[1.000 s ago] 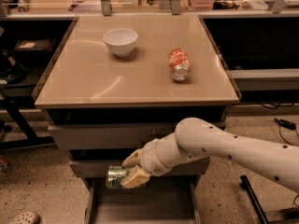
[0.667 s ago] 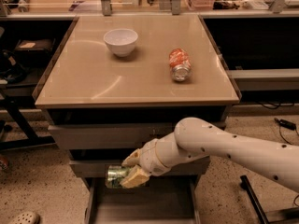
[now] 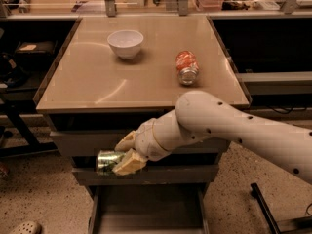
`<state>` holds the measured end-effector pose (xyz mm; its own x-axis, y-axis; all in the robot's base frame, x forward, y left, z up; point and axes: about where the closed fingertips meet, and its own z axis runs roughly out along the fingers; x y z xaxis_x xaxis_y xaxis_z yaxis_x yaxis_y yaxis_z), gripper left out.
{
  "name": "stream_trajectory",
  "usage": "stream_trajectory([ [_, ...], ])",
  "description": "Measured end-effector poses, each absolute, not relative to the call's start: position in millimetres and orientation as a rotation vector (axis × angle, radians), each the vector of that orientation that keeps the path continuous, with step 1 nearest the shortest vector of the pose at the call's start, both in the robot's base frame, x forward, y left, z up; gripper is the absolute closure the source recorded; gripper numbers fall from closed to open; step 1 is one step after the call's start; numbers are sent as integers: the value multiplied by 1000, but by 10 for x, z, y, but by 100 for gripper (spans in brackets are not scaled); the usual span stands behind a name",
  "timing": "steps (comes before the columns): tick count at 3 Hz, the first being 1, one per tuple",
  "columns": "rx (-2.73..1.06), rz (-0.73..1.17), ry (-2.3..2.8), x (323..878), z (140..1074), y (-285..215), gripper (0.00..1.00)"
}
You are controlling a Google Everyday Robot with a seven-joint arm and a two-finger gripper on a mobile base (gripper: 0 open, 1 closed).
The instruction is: Pick green can from bottom drawer and place on counter
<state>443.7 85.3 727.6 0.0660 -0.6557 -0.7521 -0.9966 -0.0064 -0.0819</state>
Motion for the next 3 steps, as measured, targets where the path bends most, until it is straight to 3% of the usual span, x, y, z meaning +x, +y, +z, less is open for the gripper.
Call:
stream_trajectory([
  [1,-1776,612,1600,4472,7855,959,100],
  [3,-1766,589,1542,4482,8111,960,100],
])
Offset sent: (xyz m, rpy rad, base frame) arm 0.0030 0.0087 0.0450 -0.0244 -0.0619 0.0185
